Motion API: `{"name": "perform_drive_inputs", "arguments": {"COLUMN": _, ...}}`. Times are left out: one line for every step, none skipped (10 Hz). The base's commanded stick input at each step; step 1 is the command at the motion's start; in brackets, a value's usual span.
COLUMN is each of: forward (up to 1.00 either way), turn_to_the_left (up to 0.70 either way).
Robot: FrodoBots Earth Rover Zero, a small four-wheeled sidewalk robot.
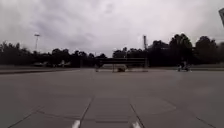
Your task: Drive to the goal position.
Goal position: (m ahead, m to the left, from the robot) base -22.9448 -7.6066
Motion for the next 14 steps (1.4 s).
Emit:
{"name": "perform_drive_inputs", "arguments": {"forward": 0.7, "turn_to_the_left": 0.0}}
{"name": "perform_drive_inputs", "arguments": {"forward": 0.7, "turn_to_the_left": 0.0}}
{"name": "perform_drive_inputs", "arguments": {"forward": 0.7, "turn_to_the_left": 0.0}}
{"name": "perform_drive_inputs", "arguments": {"forward": 0.7, "turn_to_the_left": 0.0}}
{"name": "perform_drive_inputs", "arguments": {"forward": 0.7, "turn_to_the_left": 0.0}}
{"name": "perform_drive_inputs", "arguments": {"forward": 0.7, "turn_to_the_left": 0.0}}
{"name": "perform_drive_inputs", "arguments": {"forward": 0.7, "turn_to_the_left": 0.0}}
{"name": "perform_drive_inputs", "arguments": {"forward": 0.7, "turn_to_the_left": -0.01}}
{"name": "perform_drive_inputs", "arguments": {"forward": 0.7, "turn_to_the_left": -0.02}}
{"name": "perform_drive_inputs", "arguments": {"forward": 0.7, "turn_to_the_left": -0.02}}
{"name": "perform_drive_inputs", "arguments": {"forward": 0.7, "turn_to_the_left": -0.03}}
{"name": "perform_drive_inputs", "arguments": {"forward": 0.7, "turn_to_the_left": -0.04}}
{"name": "perform_drive_inputs", "arguments": {"forward": 0.7, "turn_to_the_left": -0.01}}
{"name": "perform_drive_inputs", "arguments": {"forward": 0.7, "turn_to_the_left": 0.0}}
